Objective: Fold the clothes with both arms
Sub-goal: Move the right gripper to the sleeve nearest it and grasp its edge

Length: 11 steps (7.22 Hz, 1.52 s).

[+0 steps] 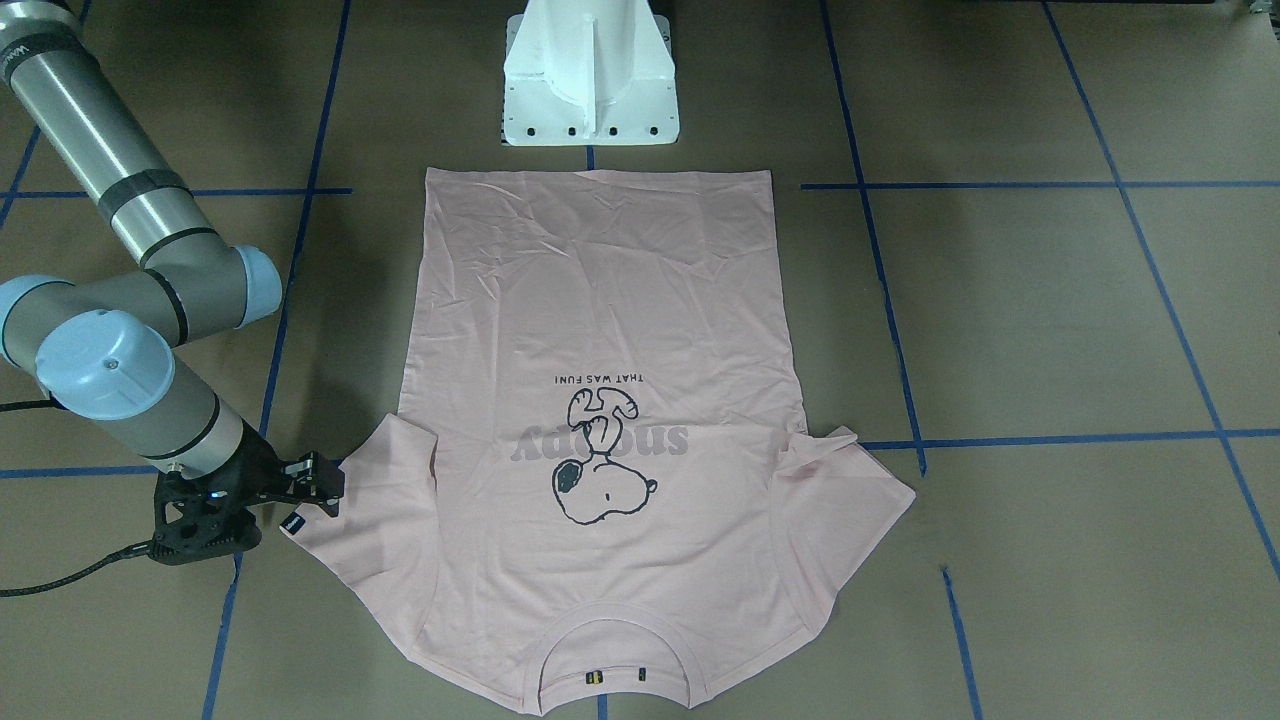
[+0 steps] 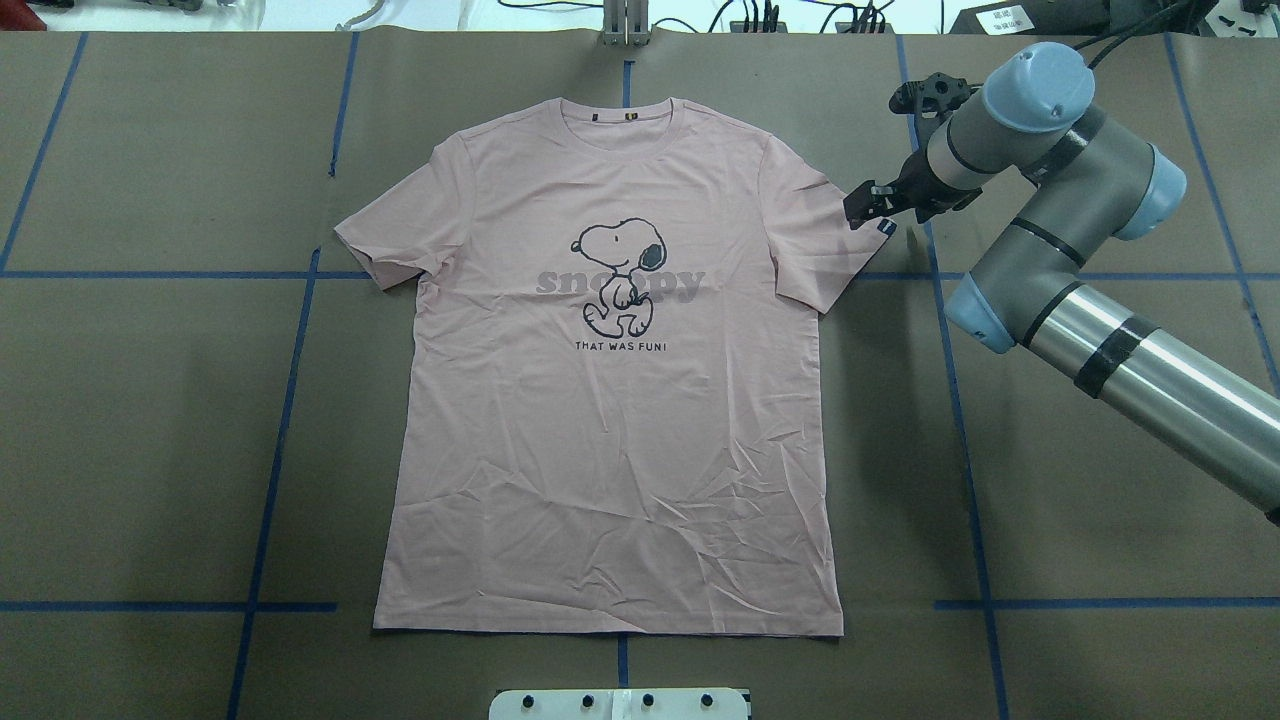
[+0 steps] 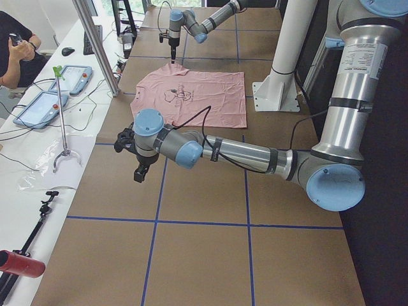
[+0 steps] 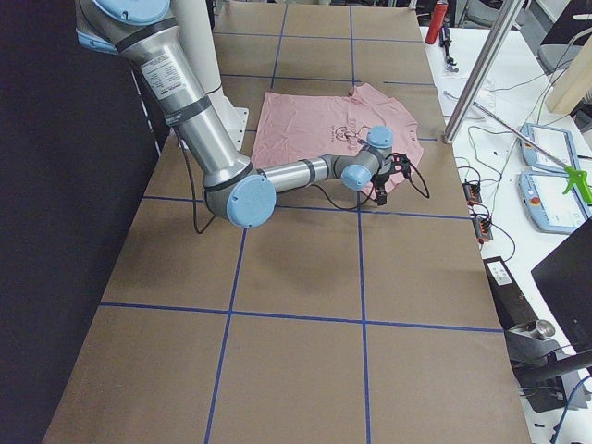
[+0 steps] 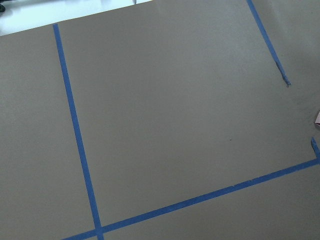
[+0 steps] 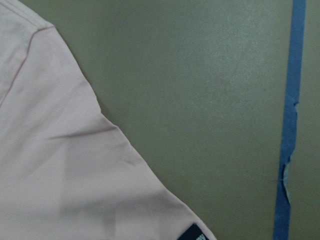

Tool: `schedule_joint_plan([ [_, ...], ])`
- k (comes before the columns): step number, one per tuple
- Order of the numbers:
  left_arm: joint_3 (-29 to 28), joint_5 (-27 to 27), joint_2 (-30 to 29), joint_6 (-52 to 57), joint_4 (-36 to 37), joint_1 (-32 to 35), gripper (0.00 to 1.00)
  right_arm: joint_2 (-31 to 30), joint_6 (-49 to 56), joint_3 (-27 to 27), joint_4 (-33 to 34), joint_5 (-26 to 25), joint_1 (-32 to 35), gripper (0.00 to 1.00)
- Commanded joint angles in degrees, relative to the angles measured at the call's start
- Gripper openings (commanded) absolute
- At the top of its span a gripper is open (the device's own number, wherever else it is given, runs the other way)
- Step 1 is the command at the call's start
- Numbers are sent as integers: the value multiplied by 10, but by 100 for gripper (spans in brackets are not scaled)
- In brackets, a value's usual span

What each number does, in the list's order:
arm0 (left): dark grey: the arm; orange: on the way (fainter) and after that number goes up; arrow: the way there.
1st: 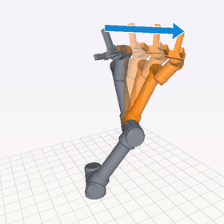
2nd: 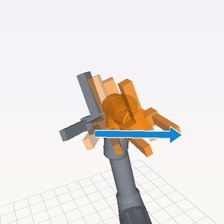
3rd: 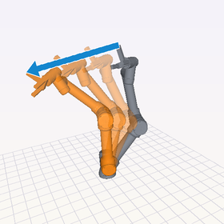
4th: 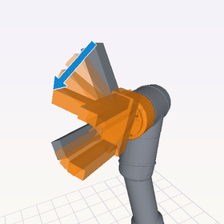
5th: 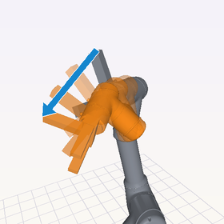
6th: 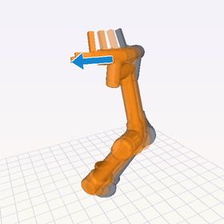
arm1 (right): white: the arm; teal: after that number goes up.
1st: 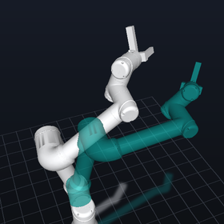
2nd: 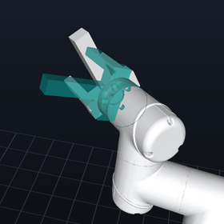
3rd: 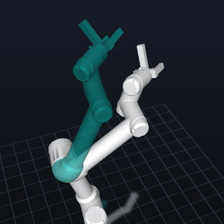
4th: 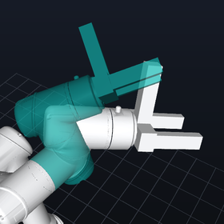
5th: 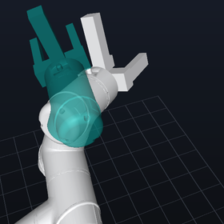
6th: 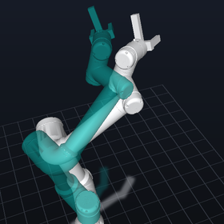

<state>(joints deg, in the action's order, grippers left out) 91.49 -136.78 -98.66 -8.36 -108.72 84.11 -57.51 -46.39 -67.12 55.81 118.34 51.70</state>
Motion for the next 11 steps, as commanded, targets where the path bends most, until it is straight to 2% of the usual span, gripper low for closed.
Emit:
schedule_joint_plan([
  [1, 0, -2, 0, 0, 0, 0, 100, 0, 1, 4, 2, -1, -4, 94],
  [3, 0, -2, 0, 0, 0, 0, 100, 0, 1, 8, 2, -1, -4, 81],
  [5, 0, -2, 0, 0, 0, 0, 100, 0, 1, 11, 2, -1, -4, 74],
  [6, 0, -2, 0, 0, 0, 0, 100, 0, 1, 11, 3, -1, -4, 59],
  [7, 1, -2, 0, 0, 0, 0, 100, 4, 2, 11, 3, -1, -4, 35],
  [8, 1, -2, 0, 0, 0, 0, 100, 6, 2, 11, 3, -1, -4, 18],
  [10, 1, -2, 0, 0, 0, 0, 100, 10, 2, 11, 4, -1, -4, 0],
  [11, 1, -2, -1, -1, 1, 0, 100, 13, 2, 11, 5, -1, -4, 0],
])
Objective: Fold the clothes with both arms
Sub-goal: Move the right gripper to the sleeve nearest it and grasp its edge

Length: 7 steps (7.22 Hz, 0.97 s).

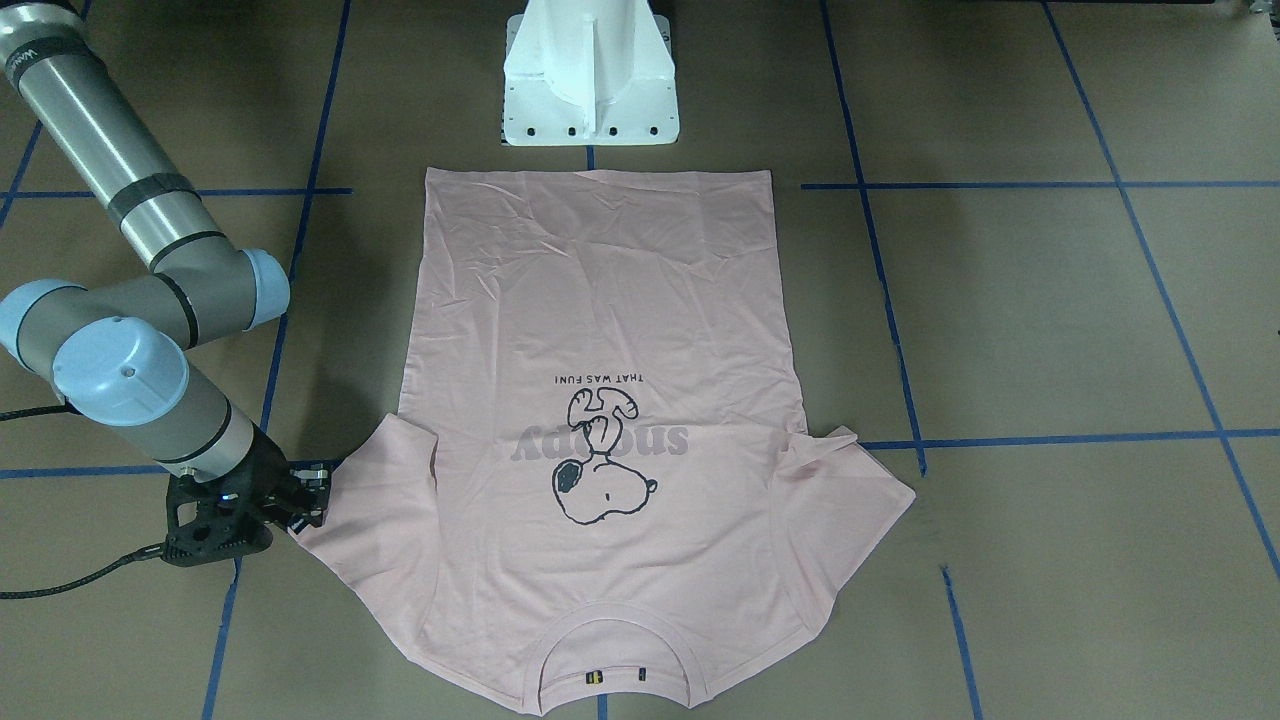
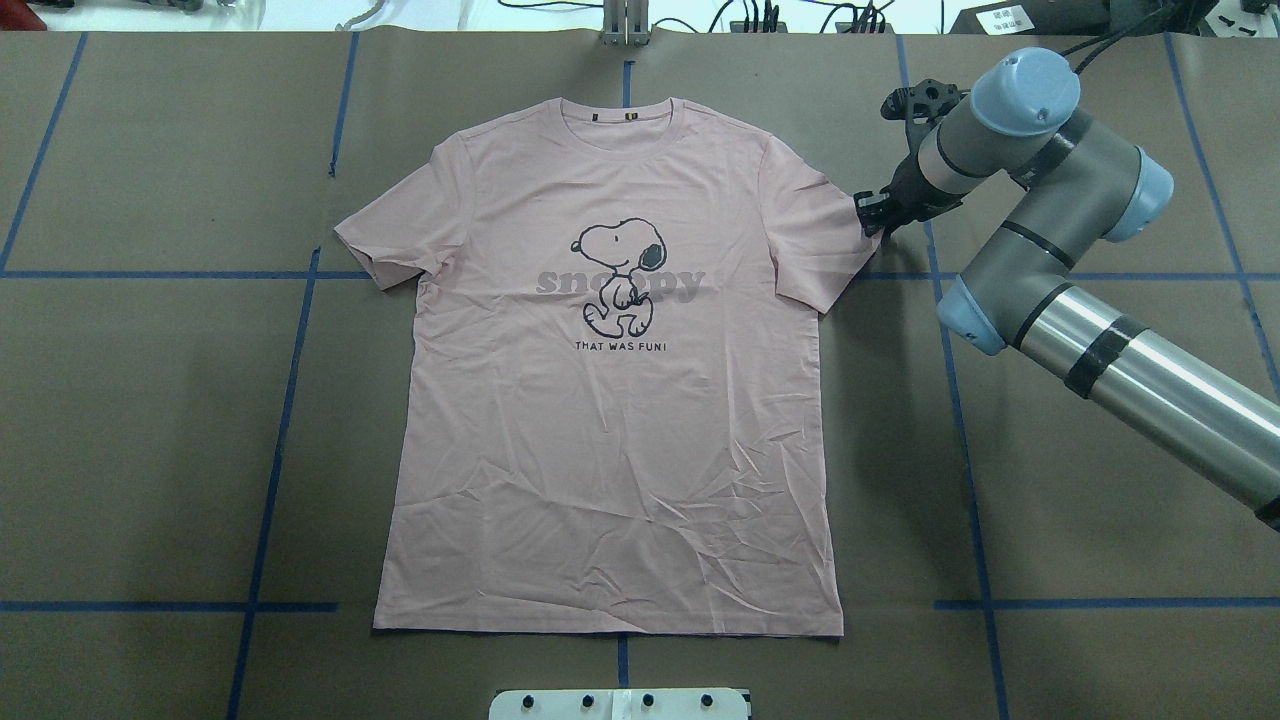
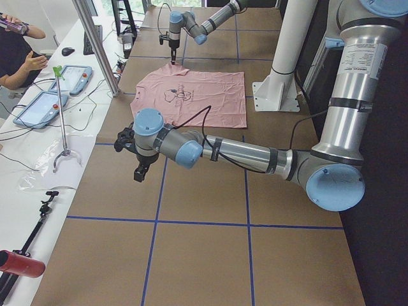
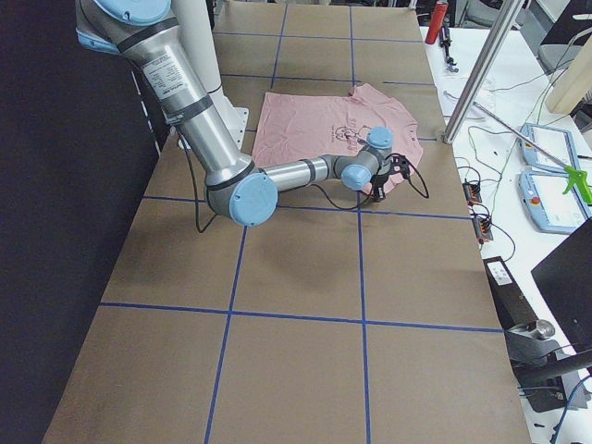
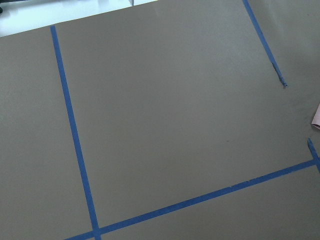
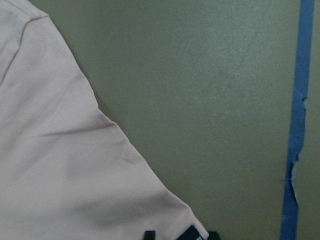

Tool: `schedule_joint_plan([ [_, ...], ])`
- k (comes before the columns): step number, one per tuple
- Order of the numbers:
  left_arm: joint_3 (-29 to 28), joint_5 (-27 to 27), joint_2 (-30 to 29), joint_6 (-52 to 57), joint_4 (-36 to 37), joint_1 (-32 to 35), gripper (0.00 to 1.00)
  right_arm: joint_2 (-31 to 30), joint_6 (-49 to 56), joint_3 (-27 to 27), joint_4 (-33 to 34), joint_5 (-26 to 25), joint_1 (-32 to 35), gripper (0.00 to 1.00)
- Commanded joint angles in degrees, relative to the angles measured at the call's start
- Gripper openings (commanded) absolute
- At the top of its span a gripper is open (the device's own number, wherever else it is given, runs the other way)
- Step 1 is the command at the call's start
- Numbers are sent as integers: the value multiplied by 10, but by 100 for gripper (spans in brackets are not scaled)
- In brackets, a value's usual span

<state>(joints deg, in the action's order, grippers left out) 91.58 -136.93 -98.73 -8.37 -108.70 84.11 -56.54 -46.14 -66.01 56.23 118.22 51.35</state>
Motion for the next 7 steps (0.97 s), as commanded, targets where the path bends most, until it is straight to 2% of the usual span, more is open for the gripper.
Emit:
schedule_joint_plan([
  [1, 0, 0, -3, -1, 1, 0, 100, 6, -8, -2, 1, 1, 1, 0],
  [5, -3, 0, -2, -1, 0, 0, 100, 49, -10, -16, -2, 5, -5, 0],
  [7, -6, 1, -2, 2, -1, 0, 100, 85, -67, -17, 3, -7, -44, 0],
])
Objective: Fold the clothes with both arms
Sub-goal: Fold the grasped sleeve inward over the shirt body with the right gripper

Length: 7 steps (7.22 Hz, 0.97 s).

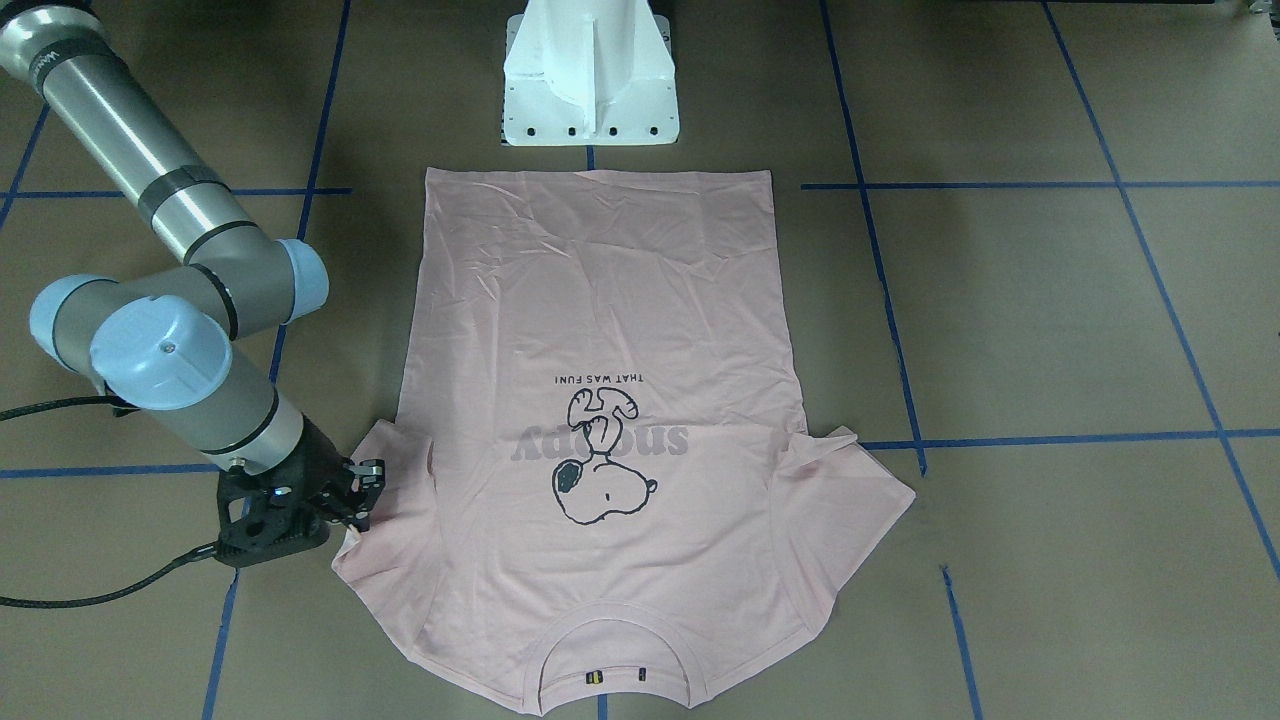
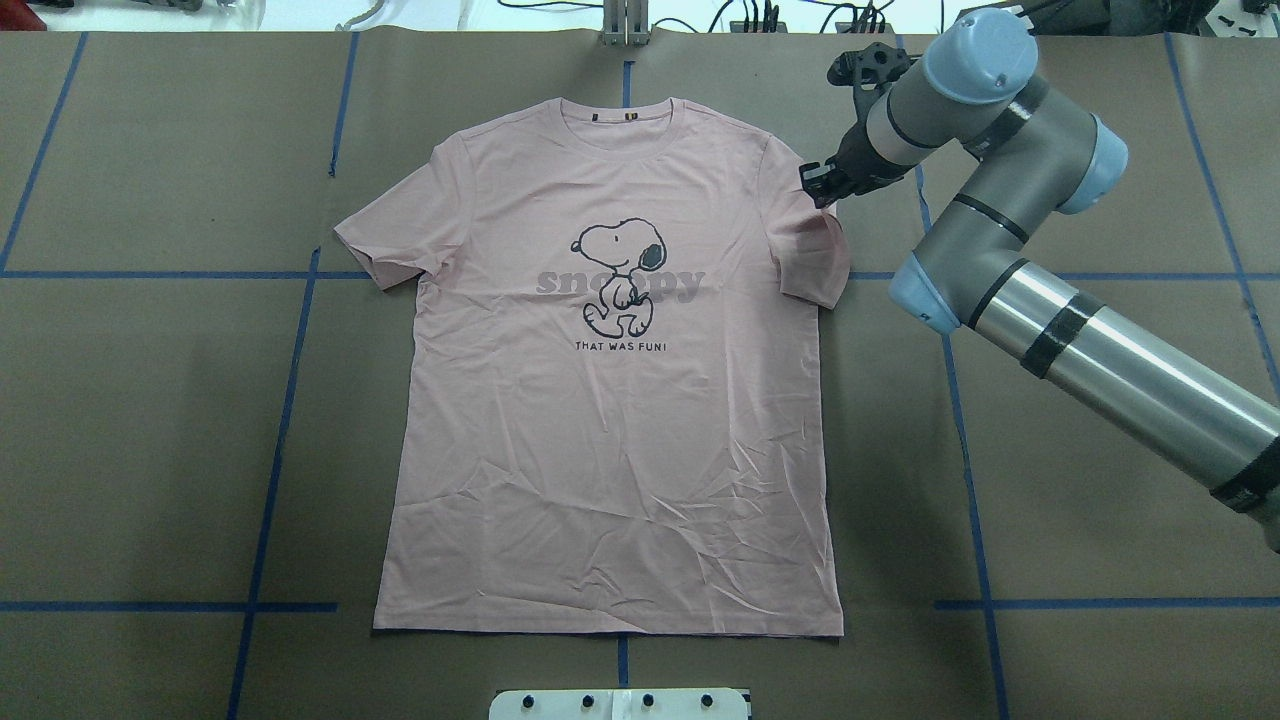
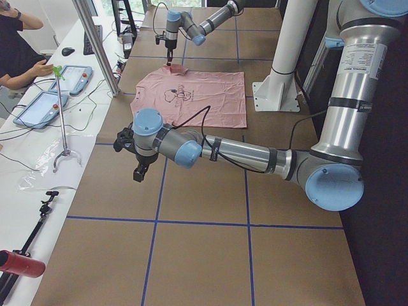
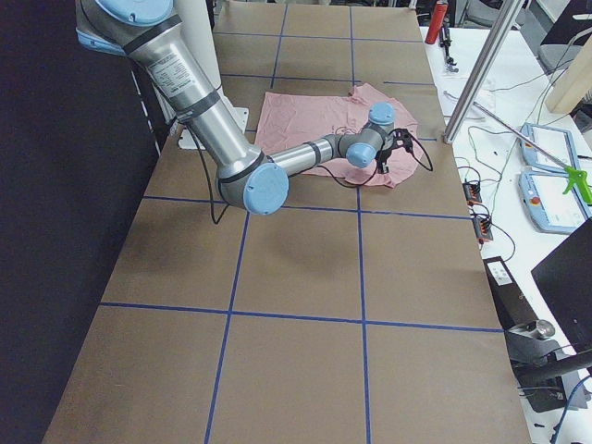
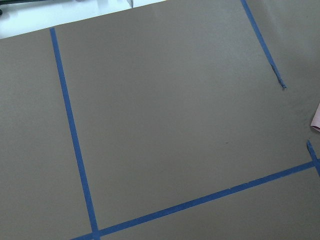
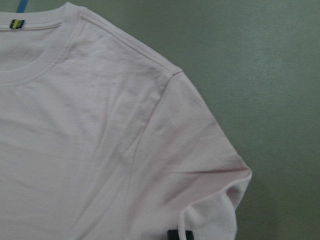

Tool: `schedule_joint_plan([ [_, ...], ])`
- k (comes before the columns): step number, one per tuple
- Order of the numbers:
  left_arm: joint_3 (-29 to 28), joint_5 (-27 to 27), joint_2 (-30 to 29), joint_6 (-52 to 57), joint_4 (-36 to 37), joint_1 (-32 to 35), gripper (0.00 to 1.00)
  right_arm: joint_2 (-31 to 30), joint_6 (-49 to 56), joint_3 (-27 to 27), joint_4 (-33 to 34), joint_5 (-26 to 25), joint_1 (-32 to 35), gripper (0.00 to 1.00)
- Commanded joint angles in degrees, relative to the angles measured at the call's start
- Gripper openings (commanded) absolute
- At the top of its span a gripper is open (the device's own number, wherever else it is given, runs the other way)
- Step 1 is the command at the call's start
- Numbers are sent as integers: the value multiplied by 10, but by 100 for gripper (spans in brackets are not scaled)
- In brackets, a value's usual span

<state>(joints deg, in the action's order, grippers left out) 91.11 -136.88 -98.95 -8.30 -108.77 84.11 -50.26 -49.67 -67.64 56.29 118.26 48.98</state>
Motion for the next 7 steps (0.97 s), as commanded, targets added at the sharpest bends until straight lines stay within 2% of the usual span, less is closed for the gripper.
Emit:
schedule_joint_plan([
  [1, -3, 1, 2, 3, 0, 0, 100, 37, -45, 2, 7, -34, -32, 0],
  [2, -3, 1, 2, 3, 0, 0, 100, 66, -53, 20, 22, -57, -37, 0],
  [4, -3, 1, 0, 1, 0, 0, 100, 119, -54, 85, 22, -60, -36, 0],
  [5, -2, 1, 0, 1, 0, 0, 100, 133, -54, 100, 21, -67, -37, 0],
  [6, -1, 1, -1, 0, 0, 0, 100, 136, -54, 102, 20, -68, -37, 60],
  [7, -1, 2, -1, 1, 0, 0, 100, 137, -54, 102, 19, -72, -38, 100],
])
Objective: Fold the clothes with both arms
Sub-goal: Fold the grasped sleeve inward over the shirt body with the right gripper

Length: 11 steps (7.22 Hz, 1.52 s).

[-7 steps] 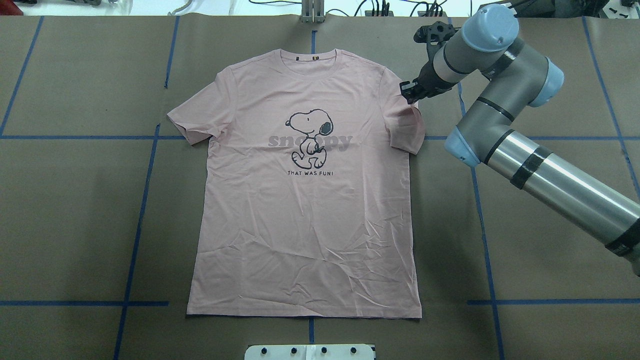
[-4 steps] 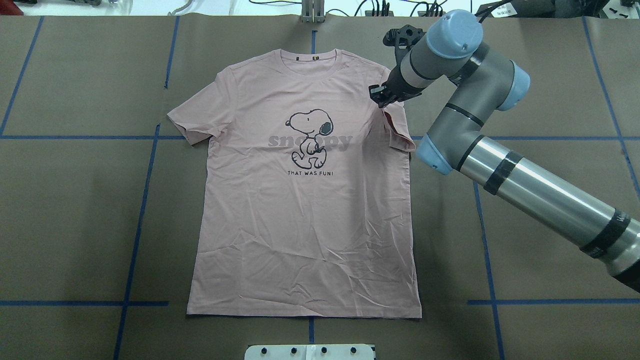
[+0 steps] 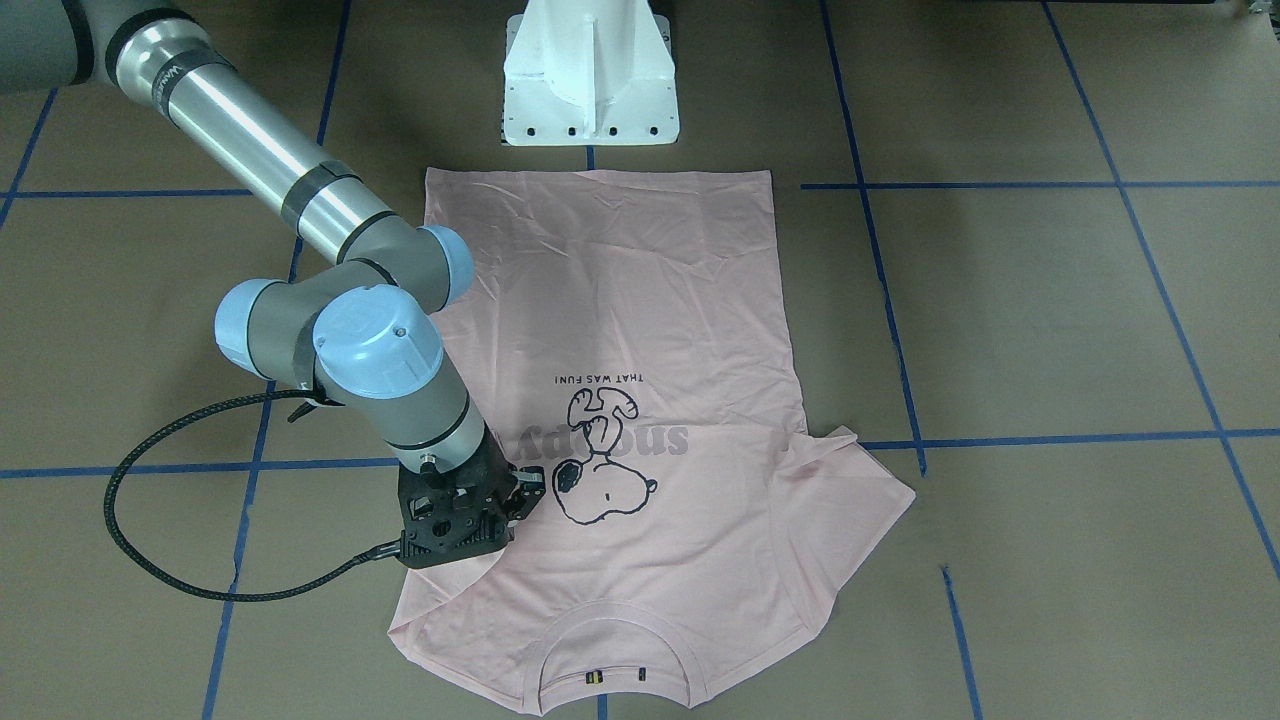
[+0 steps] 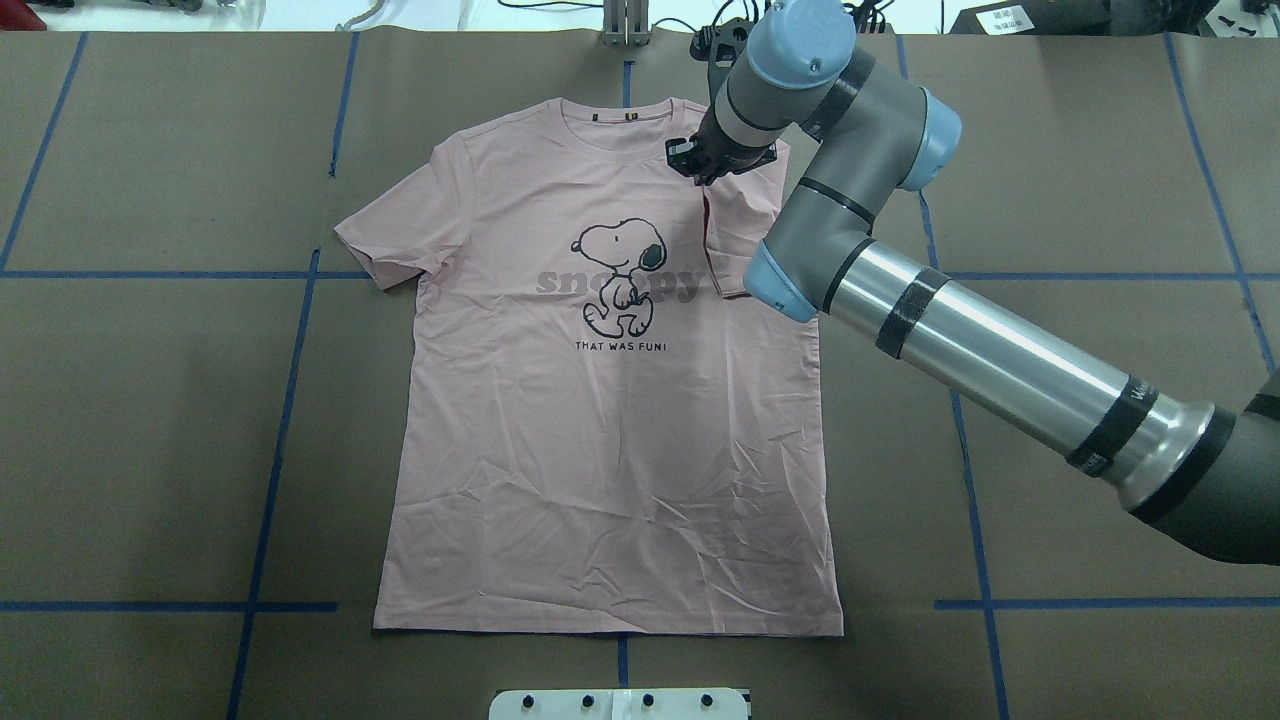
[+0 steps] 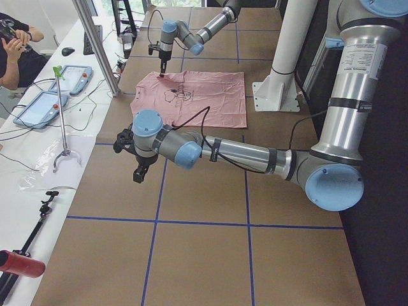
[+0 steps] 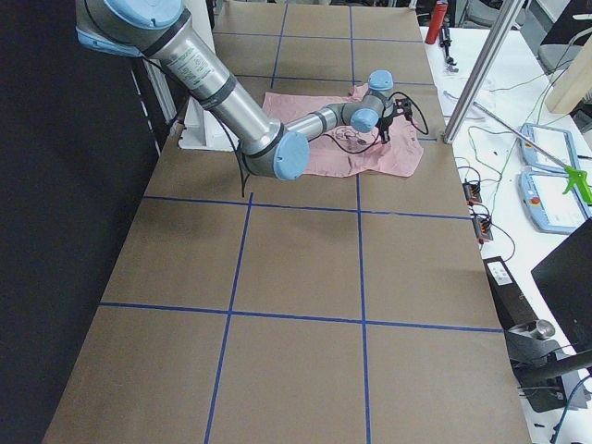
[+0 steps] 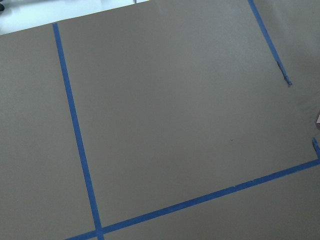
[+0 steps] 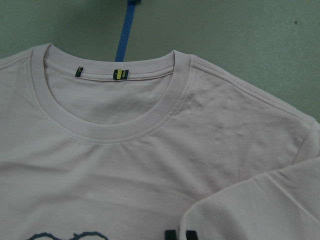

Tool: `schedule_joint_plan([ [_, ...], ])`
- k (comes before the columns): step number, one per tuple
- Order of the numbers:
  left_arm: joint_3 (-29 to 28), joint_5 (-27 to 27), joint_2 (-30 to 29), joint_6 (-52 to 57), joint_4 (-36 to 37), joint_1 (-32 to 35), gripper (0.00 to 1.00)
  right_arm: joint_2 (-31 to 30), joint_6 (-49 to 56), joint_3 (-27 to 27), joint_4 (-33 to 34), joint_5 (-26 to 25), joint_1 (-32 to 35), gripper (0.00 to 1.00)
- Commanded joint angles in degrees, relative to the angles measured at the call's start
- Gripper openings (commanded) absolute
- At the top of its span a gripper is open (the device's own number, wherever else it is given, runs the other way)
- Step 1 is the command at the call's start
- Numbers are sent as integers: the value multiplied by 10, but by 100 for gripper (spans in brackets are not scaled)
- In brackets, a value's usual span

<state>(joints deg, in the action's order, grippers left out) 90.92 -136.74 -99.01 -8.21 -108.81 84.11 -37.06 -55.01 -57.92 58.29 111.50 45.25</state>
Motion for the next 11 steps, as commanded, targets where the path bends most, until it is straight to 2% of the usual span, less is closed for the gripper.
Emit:
schedule_joint_plan([
  [1, 1, 1, -1, 0, 0, 0, 100, 6, 0, 4, -1, -4, -2, 100],
  [2, 0, 2, -6, -7, 0, -1, 100, 6, -3, 3, 0, -3, -2, 100],
  [3, 4, 4, -29, -82, 1, -20, 100, 4, -22, -4, 4, 6, -2, 100],
  [4, 9, 35, -44, -158, 1, -56, 100, -26, -42, -55, 50, 56, 1, 100],
  [5, 9, 53, -51, -218, -5, -89, 100, -37, -43, -112, 153, 87, 7, 100],
  [6, 9, 66, -57, -301, -39, -123, 100, -49, -42, -175, 257, 93, 13, 100],
  [8, 1, 155, -76, -480, -97, -218, 100, -93, -40, -268, 365, 93, 36, 100],
  [9, -4, 225, -95, -556, -98, -281, 100, -143, -26, -325, 379, 96, 46, 100],
  [11, -89, 291, -164, -633, -132, -336, 100, -205, 13, -384, 373, 118, 58, 100],
])
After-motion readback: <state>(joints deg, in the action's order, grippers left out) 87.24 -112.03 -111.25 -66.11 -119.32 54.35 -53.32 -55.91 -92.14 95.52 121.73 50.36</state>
